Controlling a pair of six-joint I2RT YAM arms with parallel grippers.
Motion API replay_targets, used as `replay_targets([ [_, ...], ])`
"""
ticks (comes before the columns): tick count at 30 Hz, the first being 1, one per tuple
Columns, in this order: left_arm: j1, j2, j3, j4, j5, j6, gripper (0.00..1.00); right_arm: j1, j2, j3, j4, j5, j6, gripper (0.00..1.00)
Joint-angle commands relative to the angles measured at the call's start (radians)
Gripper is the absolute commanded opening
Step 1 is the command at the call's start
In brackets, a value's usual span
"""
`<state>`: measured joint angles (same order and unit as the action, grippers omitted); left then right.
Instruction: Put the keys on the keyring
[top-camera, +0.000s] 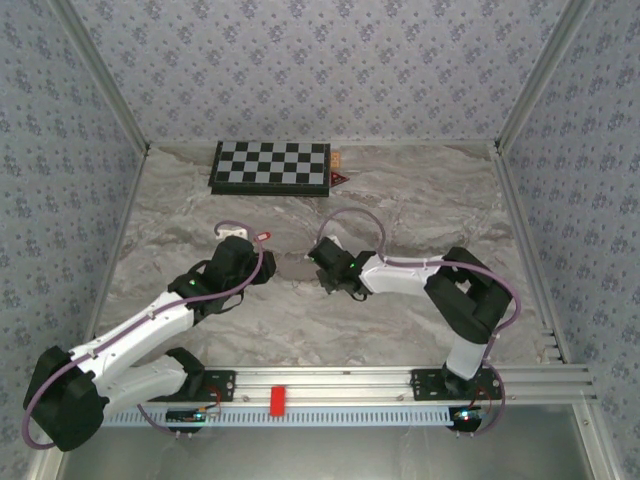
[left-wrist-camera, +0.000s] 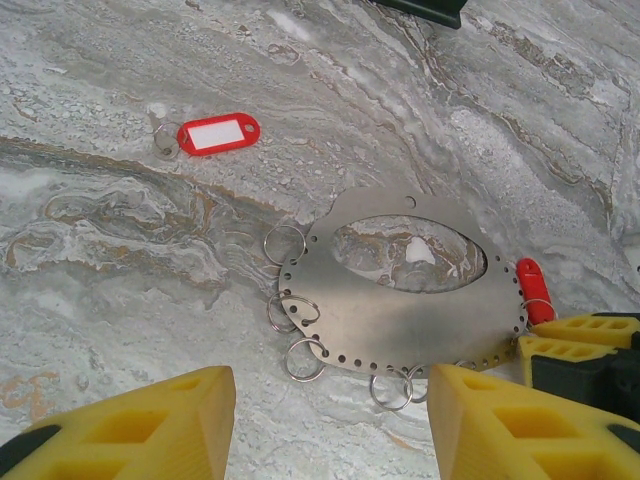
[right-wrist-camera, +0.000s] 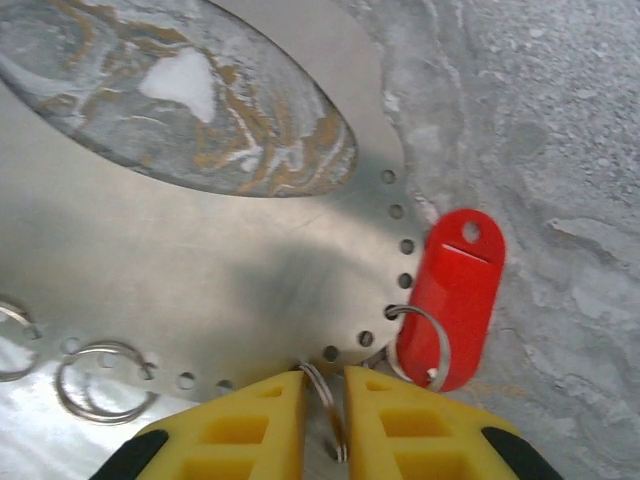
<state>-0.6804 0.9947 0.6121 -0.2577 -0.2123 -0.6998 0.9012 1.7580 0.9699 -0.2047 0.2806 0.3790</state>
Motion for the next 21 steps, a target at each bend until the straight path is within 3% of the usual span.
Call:
replay_targets([
  [1, 0.007, -0.02, -0.004, 0.009, 0.013, -0.005, 0.53, -0.007, 0.008, -0.012, -0.018, 0.013, -0.009, 0.16],
  [7, 0.008, -0.02, -0.004, 0.009, 0.013, -0.006, 0.53, -0.005, -0.018, -0.02, -0.009, 0.02, -0.004, 0.0],
  [21, 0.007, -0.024, 0.0, 0.026, 0.021, 0.0, 0.54, -0.016, -0.221, -0.111, 0.101, -0.055, -0.045, 0.0],
])
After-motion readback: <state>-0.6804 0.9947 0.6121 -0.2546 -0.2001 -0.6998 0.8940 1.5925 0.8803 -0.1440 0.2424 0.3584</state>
